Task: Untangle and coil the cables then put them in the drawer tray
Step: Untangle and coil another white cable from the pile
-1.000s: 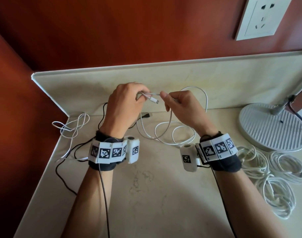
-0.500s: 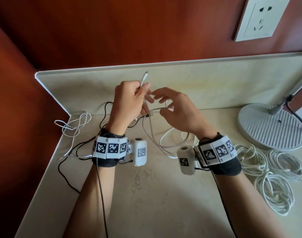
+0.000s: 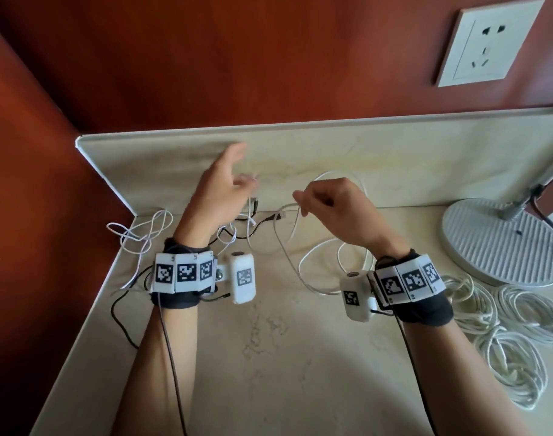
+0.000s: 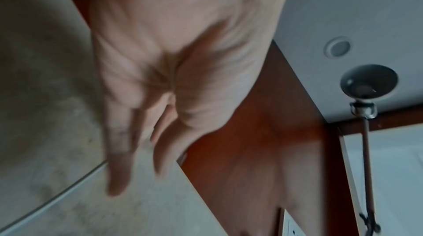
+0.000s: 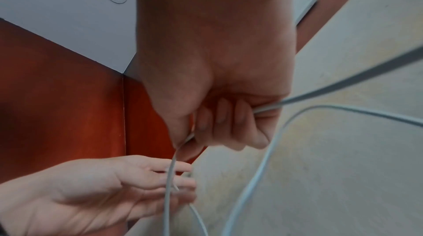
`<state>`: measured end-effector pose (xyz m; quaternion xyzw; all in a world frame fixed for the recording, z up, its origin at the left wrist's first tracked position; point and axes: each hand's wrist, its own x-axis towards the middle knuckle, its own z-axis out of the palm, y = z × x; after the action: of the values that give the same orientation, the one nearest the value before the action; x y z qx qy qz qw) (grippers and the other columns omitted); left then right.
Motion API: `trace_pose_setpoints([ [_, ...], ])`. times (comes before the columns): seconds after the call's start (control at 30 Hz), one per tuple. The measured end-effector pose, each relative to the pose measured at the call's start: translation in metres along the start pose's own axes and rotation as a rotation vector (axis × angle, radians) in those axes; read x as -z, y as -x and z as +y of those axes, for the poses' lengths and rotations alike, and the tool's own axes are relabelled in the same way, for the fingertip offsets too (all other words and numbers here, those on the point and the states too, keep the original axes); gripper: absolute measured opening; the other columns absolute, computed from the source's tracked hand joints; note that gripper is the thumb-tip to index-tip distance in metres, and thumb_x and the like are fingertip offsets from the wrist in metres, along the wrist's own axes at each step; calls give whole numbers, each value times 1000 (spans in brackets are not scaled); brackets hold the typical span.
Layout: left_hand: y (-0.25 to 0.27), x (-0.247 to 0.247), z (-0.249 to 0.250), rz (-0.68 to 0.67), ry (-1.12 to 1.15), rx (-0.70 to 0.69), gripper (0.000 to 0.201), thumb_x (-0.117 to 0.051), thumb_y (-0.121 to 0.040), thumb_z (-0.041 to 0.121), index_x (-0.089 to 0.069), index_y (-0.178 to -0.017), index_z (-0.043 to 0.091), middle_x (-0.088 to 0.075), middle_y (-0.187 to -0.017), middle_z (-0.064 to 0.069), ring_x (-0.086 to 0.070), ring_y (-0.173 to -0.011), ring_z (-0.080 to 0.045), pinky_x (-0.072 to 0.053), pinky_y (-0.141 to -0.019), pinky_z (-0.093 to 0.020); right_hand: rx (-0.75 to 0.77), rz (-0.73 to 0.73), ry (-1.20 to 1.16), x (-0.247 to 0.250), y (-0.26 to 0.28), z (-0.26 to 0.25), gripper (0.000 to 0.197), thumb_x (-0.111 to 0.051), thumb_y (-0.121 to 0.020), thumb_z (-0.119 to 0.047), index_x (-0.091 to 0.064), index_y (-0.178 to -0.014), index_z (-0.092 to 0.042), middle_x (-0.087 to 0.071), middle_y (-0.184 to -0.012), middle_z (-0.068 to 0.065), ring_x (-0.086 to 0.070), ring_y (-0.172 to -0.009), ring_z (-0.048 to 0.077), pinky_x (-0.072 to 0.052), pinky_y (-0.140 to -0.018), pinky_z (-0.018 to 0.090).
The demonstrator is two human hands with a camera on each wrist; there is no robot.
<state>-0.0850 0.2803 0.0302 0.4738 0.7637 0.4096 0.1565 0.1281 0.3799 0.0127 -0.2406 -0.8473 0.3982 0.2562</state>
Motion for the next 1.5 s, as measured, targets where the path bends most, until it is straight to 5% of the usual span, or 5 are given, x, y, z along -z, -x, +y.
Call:
trace_pose_setpoints([
  [0.43, 29, -23, 44, -196, -135, -234, 17, -64, -102, 33, -71, -92, 21, -70, -69, 5, -56, -54, -1, -40, -55, -21, 10, 352, -200, 5, -10, 9, 42, -43, -113, -29, -48, -74, -14, -45, -63, -3, -38, -56, 10, -33, -56, 24],
  [0.7, 15, -8, 28, 339, 74, -105, 30, -46, -107, 18, -64, -84, 11, -60, -57, 1, -58, -39, -16, -40, -39, -23, -113, -67, -20, 18, -1, 18, 40, -52, -108, -39, -65, -78, -16, -52, -55, -14, -44, -47, 4, -36, -52, 17],
  [1.03, 19, 1, 24, 368, -509, -246, 52, -74, -89, 24, -58, -138, 16, -55, -141, -6, -48, -128, -31, -36, -109, -37, -73, 37, 86, 10, -6, 16, 49, -52, -107, -44, -64, -68, -17, -34, -52, 3, -26, -47, 13, -27, -49, 22],
  [1.27, 26, -14, 42, 79, -254, -348, 24, -59, -103, 33, -74, -87, 23, -47, -51, 11, -40, -48, -9, -34, -49, -31, 34, 67, -61, 13, -2, 5, 43, -60, -104, -39, -68, -72, -13, -30, -52, -10, -24, -49, 10, -23, -49, 23],
  [1.5, 14, 20, 6, 539, -399, -33, 25, -47, -98, 20, -70, -89, 21, -73, -95, -7, -60, -92, -36, -45, -76, -40, -62, -67, 5, 21, 0, 20, 42, -54, -108, -39, -67, -72, -19, -38, -60, 4, -34, -52, 17, -31, -50, 27],
])
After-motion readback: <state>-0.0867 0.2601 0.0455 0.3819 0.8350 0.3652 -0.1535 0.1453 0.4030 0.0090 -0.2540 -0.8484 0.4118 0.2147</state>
